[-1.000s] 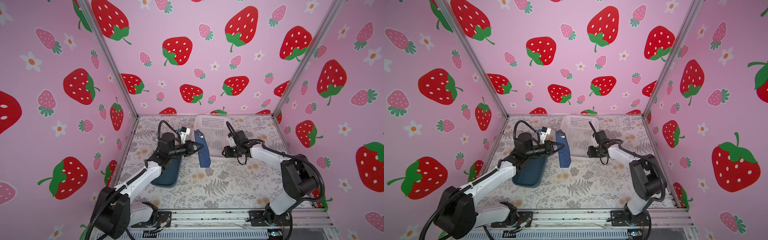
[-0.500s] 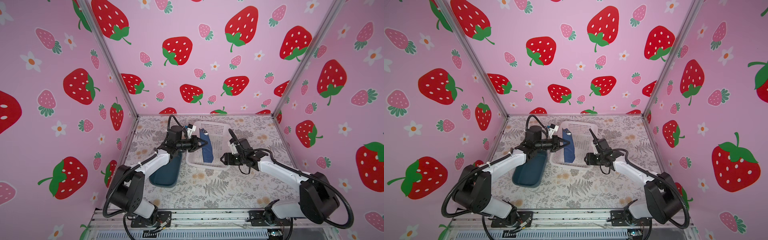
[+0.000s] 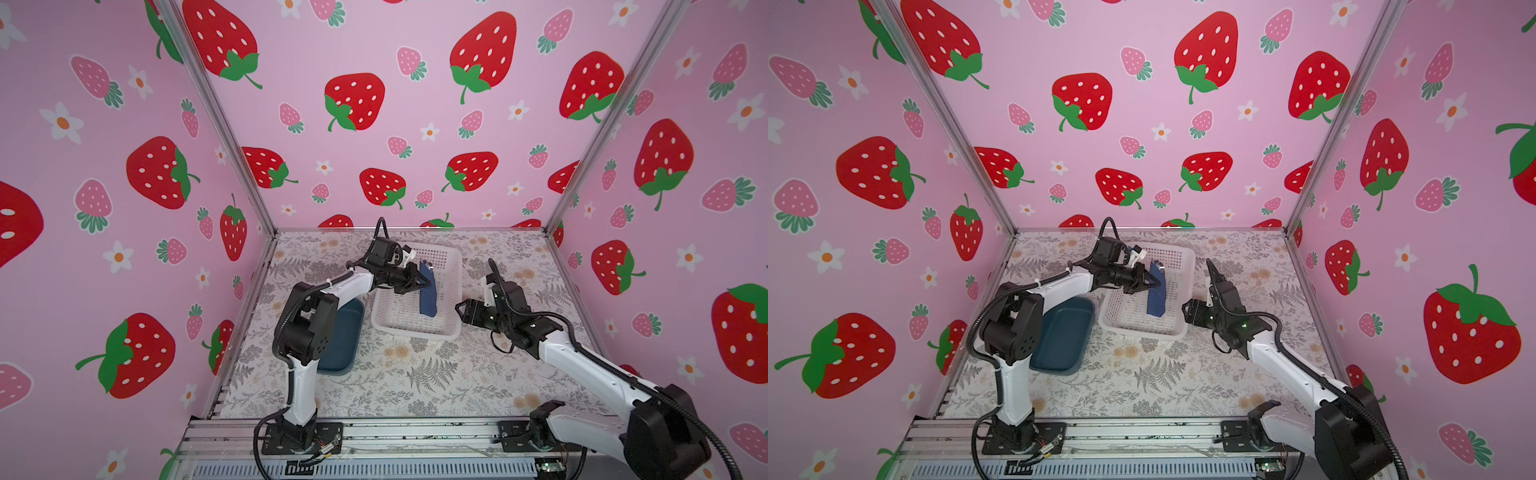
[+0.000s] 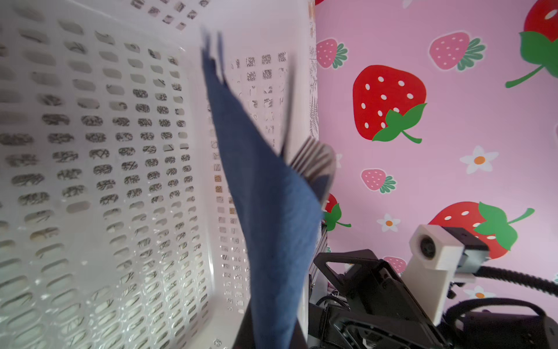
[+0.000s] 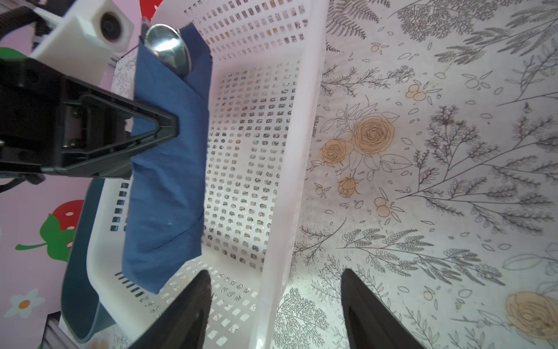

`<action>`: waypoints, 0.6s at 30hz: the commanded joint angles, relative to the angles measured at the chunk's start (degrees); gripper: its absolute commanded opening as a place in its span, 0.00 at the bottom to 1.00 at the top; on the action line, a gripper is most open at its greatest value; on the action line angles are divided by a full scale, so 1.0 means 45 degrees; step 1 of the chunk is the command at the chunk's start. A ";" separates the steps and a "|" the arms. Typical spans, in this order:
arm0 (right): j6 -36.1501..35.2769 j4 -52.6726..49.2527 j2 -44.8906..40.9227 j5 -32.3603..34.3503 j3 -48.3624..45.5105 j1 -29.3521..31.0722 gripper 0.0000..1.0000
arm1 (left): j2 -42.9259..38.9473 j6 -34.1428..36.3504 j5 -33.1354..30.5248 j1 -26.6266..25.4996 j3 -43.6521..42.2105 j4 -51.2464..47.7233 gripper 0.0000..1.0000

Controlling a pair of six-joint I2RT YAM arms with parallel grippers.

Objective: Place the utensils on the paper napkin and roll it up
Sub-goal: 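Carry the bundle with the left gripper and lower it into the white basket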

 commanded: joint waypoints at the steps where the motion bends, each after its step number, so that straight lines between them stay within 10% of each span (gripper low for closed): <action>1: 0.0262 0.0491 -0.0206 -0.0289 -0.0229 -0.0097 0.70 | 0.0834 0.0825 0.0032 -0.0243 0.1648 -0.1391 0.01; 18: 0.0090 0.1064 0.0251 -0.1014 -0.0230 -0.0135 0.70 | 0.3973 0.0871 -0.0287 -0.0980 0.4663 -0.2615 0.01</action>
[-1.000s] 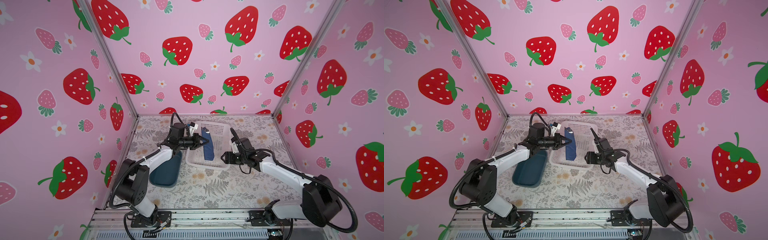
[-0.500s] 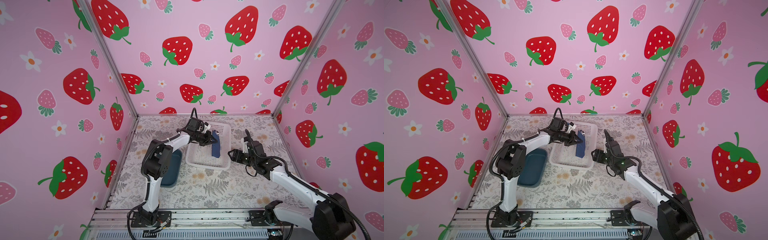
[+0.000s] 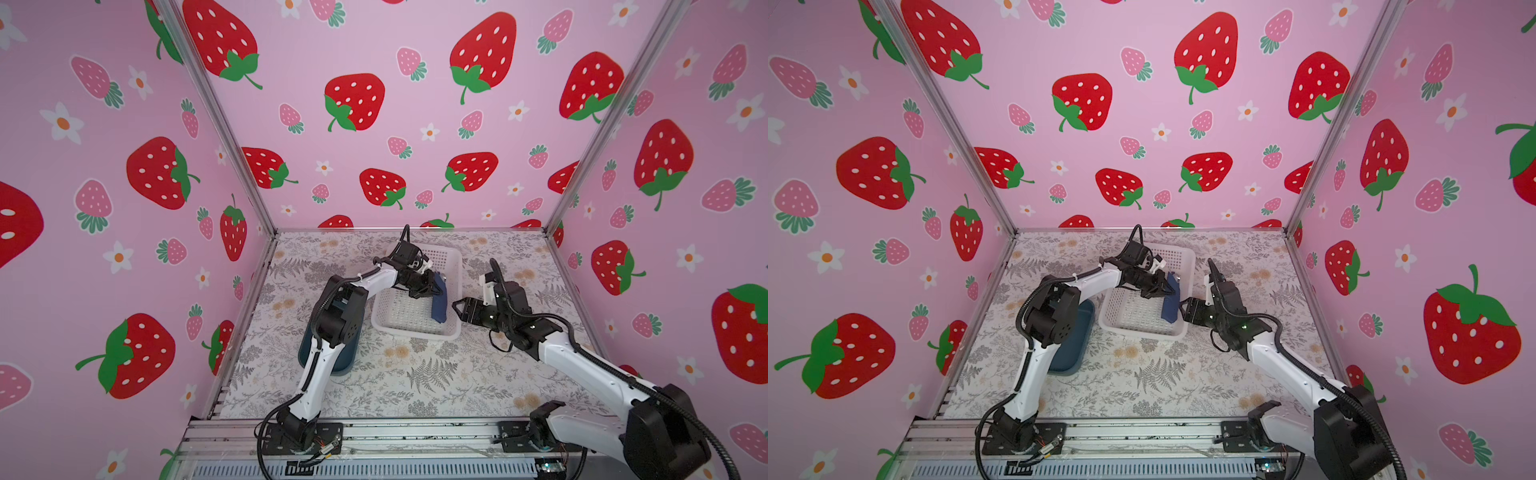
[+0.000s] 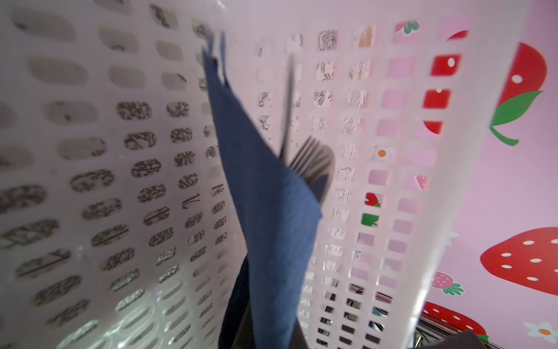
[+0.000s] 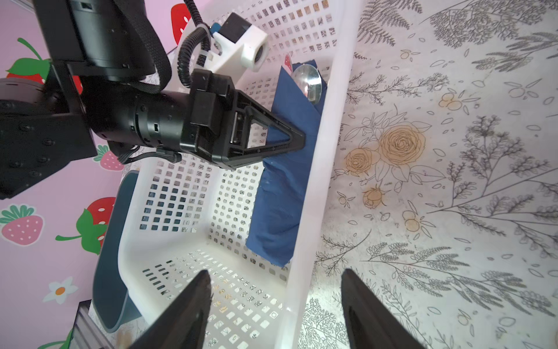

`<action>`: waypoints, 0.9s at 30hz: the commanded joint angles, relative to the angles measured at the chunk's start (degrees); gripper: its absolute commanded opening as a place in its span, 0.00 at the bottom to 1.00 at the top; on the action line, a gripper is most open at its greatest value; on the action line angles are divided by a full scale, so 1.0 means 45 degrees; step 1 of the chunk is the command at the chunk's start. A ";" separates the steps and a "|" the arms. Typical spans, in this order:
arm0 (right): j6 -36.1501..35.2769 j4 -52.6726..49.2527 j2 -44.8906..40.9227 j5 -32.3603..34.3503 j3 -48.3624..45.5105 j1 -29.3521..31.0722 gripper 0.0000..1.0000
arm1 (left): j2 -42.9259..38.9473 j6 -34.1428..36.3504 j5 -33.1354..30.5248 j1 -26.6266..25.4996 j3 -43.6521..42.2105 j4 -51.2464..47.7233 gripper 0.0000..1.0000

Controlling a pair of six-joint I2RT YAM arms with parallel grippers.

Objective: Place the utensils on the paper napkin and roll it up
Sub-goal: 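Carry the bundle with the left gripper and lower it into the white basket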

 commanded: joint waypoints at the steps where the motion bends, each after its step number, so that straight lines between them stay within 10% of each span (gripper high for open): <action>1: 0.0019 0.0171 0.0107 -0.0177 -0.0102 -0.0064 0.70 | 0.0221 0.0106 0.0187 -0.0119 0.0839 -0.0166 0.01; 18: 0.0042 0.0180 0.0202 -0.0297 -0.0142 -0.0078 0.70 | 0.1052 0.0561 -0.0359 -0.0257 0.0882 -0.0843 0.05; 27: 0.0067 0.0148 0.0180 -0.0341 -0.0142 -0.0083 0.70 | 0.1030 0.0972 -0.1394 -0.0242 0.0980 -0.1744 0.26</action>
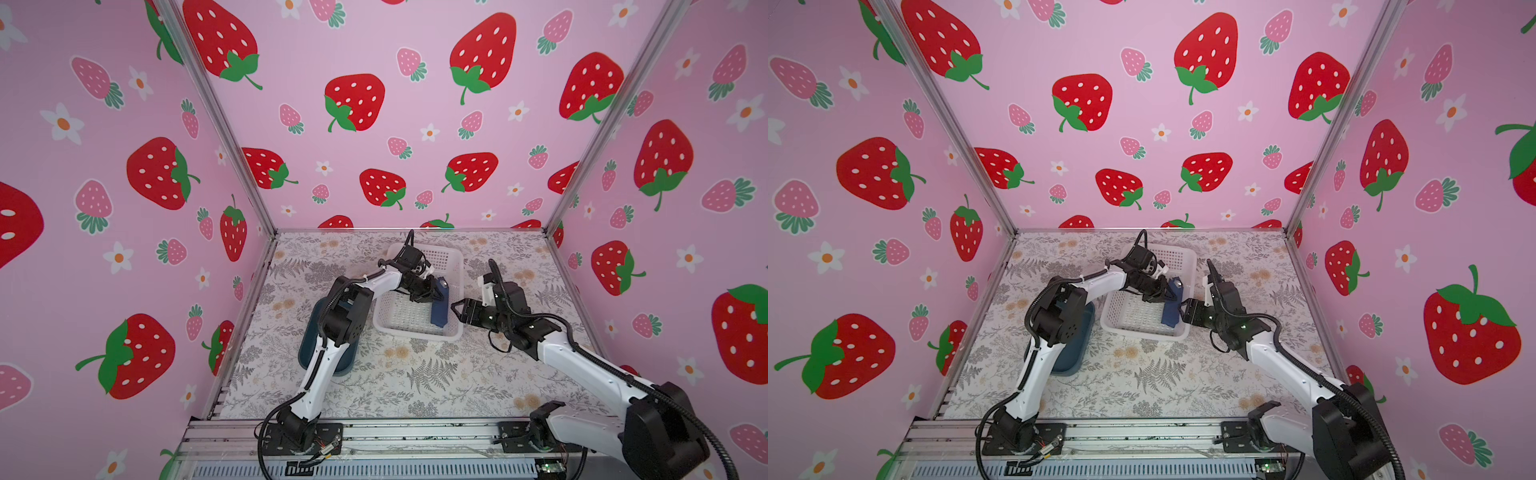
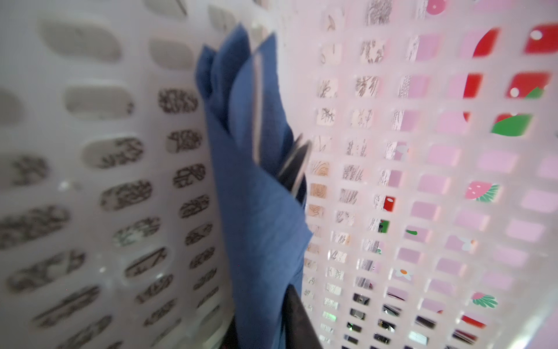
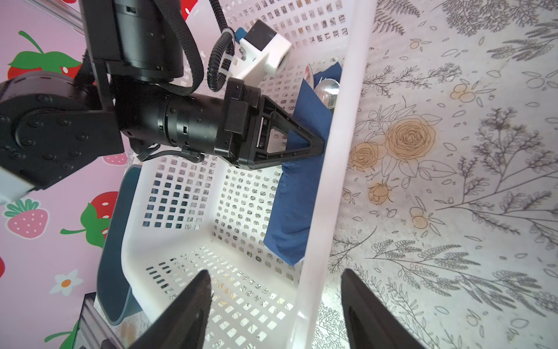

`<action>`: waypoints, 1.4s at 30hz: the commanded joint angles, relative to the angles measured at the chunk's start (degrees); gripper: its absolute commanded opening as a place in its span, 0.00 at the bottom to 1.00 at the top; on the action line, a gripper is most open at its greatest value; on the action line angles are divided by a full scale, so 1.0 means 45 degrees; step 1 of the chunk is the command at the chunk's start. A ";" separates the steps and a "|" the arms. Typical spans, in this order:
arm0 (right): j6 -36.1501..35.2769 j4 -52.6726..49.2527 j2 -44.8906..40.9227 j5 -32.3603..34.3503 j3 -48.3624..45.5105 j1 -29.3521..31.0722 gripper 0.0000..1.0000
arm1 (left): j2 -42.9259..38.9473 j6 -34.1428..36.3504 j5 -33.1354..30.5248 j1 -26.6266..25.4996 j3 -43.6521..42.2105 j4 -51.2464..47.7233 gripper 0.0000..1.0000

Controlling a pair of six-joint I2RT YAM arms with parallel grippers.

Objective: Place the utensils on the paper napkin and roll it up
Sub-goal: 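Carry the bundle with the left gripper and lower it into the white basket, then open the left gripper to release the bundle in the basket and lift away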

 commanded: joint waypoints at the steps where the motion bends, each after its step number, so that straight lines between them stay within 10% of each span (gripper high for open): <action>1: 0.0075 0.0096 0.0078 -0.0091 -0.0128 -0.0074 0.70 | 0.0231 0.0406 -0.0882 -0.0081 0.0351 -0.1071 0.29; 16: 0.0056 0.0053 -0.0036 -0.0105 -0.0128 -0.0074 0.70 | -0.1155 0.0910 -0.2798 -0.0113 0.0444 -0.2394 0.60; 42: 0.0042 0.0092 0.0250 -0.0223 -0.0223 -0.0093 0.70 | -0.1202 -0.1307 -0.1547 -0.0151 -0.1474 -0.0592 0.30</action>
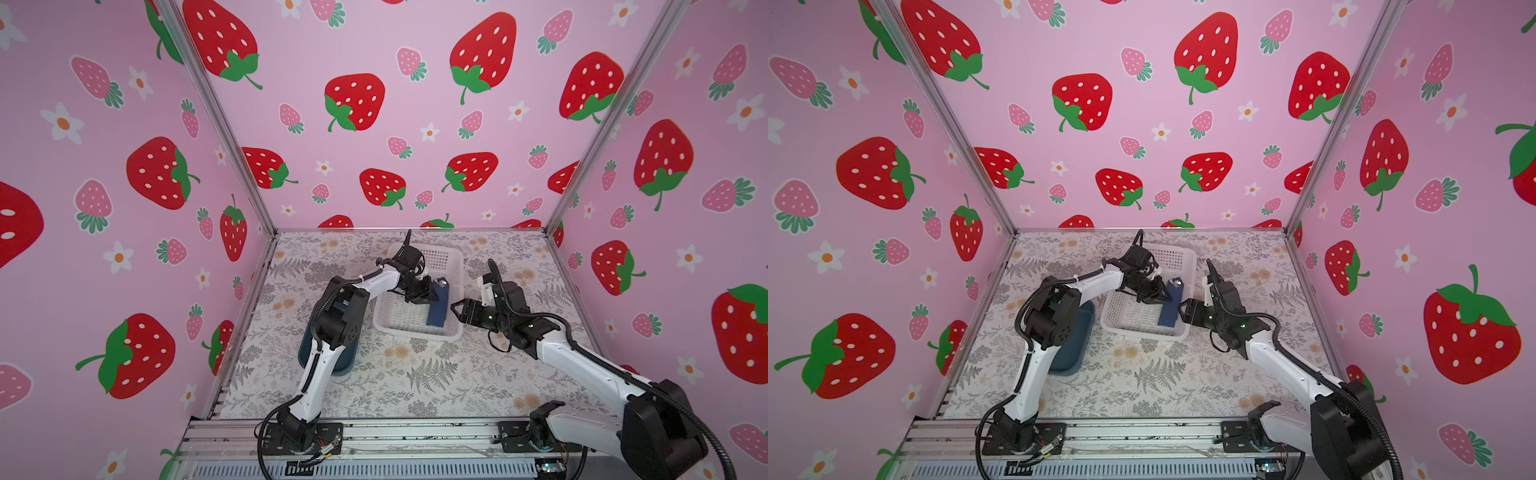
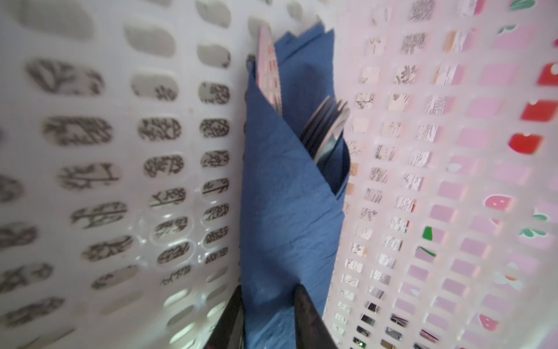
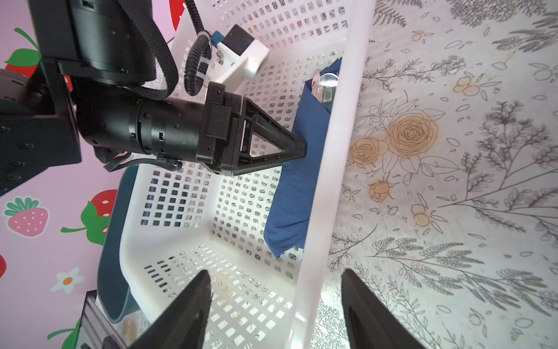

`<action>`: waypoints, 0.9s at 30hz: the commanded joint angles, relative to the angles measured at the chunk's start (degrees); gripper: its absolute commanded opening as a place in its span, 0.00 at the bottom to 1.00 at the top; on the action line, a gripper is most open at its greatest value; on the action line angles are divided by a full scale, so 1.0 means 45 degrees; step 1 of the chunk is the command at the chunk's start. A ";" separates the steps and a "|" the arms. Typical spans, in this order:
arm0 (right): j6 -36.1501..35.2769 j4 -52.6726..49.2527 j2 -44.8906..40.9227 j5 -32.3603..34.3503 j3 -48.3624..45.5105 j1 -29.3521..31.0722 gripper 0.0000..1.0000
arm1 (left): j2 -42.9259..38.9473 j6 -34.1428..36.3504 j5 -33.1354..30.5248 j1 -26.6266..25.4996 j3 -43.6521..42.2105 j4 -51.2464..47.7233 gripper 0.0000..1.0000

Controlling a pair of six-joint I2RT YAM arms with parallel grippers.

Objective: Place the utensils on the paper napkin and roll it up
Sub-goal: 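Open the left gripper to release the bundle in the basket and lift away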

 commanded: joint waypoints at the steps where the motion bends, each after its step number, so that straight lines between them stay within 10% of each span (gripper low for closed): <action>1: 0.0062 0.0096 0.0077 -0.0073 -0.0198 -0.0040 0.70 | -0.0135 -0.0762 0.0016 -0.0075 -0.0476 0.0159 0.30; 9: -0.0073 -0.0147 -0.0176 0.0451 -0.0085 -0.0093 0.70 | -0.0468 -0.1286 0.0066 -0.0084 -0.0730 0.0596 0.34; 14: -0.0779 -0.1380 -0.0970 0.3198 0.0511 -0.0307 0.71 | -0.1927 -0.0628 -0.0598 -0.0079 -0.1294 0.0690 0.49; 22: -0.3074 -0.1133 -0.2514 0.8959 0.0286 -0.0848 1.00 | -0.5734 0.1127 -0.3518 0.0015 -0.3314 0.0430 0.60; 27: -0.5142 0.2145 -0.3019 1.1070 -0.1550 -0.1370 1.00 | -0.9062 0.2232 -0.6840 0.0131 -0.5987 0.0993 0.61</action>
